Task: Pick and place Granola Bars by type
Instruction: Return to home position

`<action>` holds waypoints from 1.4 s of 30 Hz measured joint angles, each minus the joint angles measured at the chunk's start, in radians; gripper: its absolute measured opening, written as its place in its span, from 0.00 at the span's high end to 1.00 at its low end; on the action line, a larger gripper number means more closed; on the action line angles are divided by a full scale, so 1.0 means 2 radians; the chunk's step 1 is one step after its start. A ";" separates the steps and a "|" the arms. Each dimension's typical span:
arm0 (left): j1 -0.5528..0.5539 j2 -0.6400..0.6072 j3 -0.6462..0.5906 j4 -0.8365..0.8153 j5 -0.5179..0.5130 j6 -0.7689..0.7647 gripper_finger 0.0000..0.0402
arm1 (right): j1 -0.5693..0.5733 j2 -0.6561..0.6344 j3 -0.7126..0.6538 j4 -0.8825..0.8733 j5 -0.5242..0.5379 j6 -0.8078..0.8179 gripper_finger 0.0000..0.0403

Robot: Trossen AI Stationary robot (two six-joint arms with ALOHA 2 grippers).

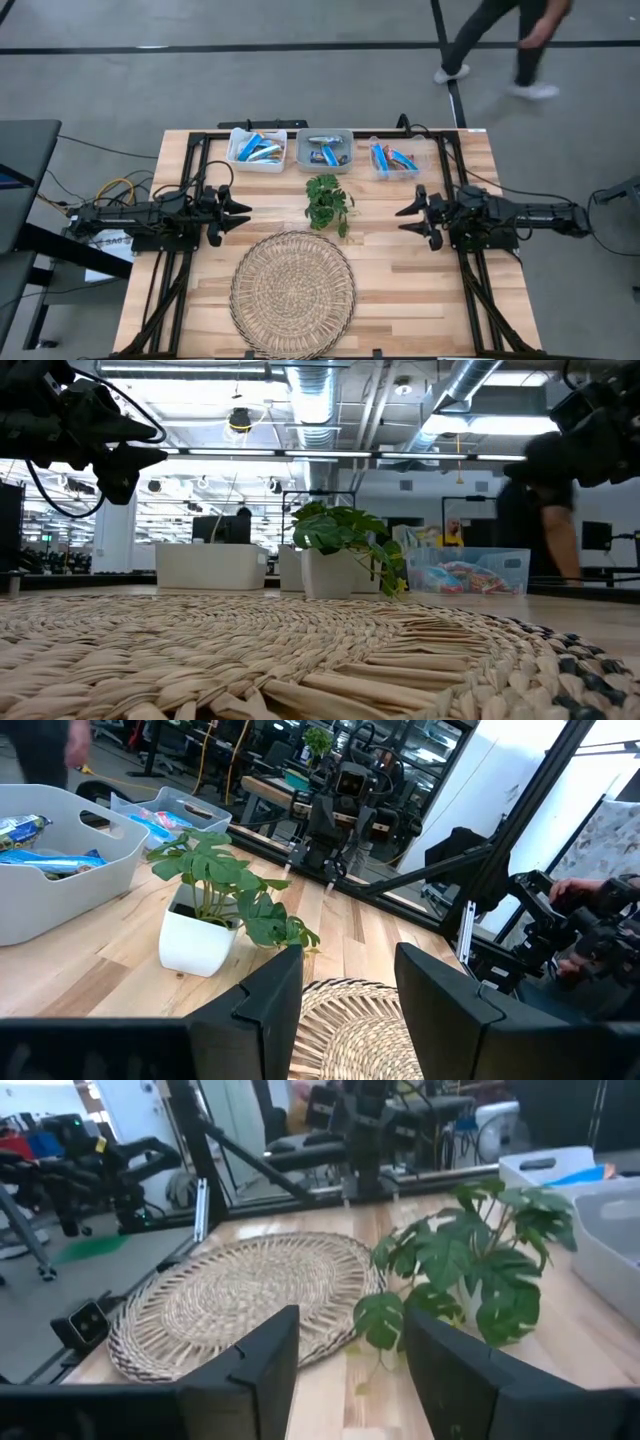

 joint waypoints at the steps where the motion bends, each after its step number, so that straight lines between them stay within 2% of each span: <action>1: 0.000 0.000 0.000 0.000 0.000 0.000 0.62 | 0.000 -0.004 0.000 0.000 0.000 -0.001 0.57; 5: 0.000 0.000 0.000 0.000 0.000 0.000 0.62 | -0.001 -0.014 0.000 -0.001 0.005 -0.005 0.57; 14: 0.000 0.000 0.000 0.000 0.000 0.000 0.62 | -0.001 -0.013 0.000 -0.006 0.065 0.001 0.58; 19: 0.000 0.000 0.000 0.000 0.000 0.000 0.62 | -0.001 -0.013 0.000 -0.006 0.066 0.026 0.58; 42: 0.000 0.000 0.000 0.000 0.000 0.000 0.62 | -0.001 -0.013 0.000 -0.005 0.066 0.027 0.57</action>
